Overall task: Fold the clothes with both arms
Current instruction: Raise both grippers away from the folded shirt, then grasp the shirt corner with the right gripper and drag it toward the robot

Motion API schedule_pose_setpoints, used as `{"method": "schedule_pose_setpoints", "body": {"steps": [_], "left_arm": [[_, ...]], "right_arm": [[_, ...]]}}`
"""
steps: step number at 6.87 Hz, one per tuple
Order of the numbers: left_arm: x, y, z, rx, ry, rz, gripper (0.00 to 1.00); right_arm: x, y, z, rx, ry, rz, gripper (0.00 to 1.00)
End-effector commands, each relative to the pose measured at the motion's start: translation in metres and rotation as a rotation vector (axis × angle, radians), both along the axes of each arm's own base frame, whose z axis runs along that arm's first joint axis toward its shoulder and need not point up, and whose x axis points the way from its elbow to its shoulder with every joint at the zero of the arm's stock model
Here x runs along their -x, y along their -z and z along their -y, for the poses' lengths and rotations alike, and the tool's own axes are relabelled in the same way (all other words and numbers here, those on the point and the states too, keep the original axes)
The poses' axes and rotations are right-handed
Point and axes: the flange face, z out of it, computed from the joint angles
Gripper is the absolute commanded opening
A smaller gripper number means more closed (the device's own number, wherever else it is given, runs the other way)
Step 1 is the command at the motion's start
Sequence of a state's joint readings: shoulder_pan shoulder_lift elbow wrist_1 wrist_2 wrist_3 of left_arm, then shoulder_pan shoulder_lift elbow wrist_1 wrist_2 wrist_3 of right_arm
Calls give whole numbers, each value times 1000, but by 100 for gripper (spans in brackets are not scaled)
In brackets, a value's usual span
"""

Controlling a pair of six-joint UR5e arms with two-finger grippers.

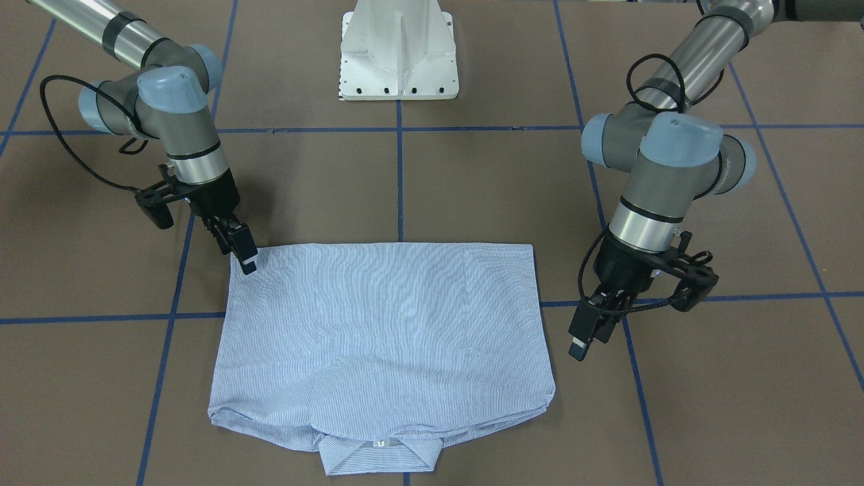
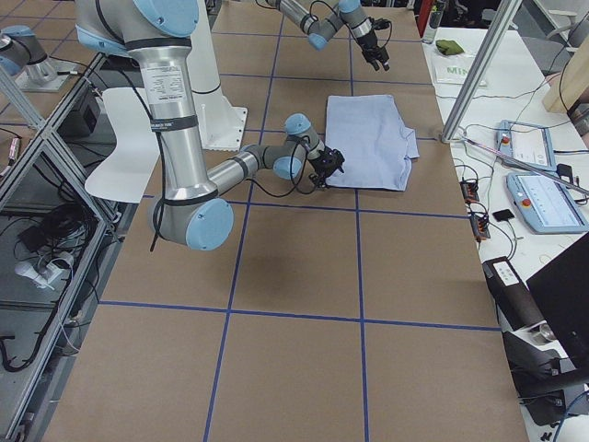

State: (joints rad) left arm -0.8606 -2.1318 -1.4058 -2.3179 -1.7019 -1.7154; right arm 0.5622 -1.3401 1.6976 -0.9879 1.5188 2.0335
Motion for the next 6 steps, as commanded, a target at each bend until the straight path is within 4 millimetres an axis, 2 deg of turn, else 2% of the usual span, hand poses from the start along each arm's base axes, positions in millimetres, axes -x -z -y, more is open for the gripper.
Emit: {"method": "schedule_pose_setpoints", "body": {"steps": [1, 2, 3, 4, 5, 6], "left_arm": [[0, -1, 0, 3, 2, 0, 77], [0, 0, 0, 1, 3, -1, 77], [0, -1, 0, 4, 4, -1, 77], [1, 0, 0, 3, 5, -2, 77], [0, 0, 0, 4, 4, -3, 77], [1, 0, 0, 7, 8, -5, 77]], "right_arm": [[-2, -3, -3, 4, 4, -2, 78], [1, -5, -5, 22, -4, 6, 49], [1, -2, -7, 29, -9, 18, 0], [1, -5, -10, 33, -3, 15, 0], [-1, -1, -13, 30, 3, 24, 0], [-20, 11, -30, 39, 43, 64, 0]]}}
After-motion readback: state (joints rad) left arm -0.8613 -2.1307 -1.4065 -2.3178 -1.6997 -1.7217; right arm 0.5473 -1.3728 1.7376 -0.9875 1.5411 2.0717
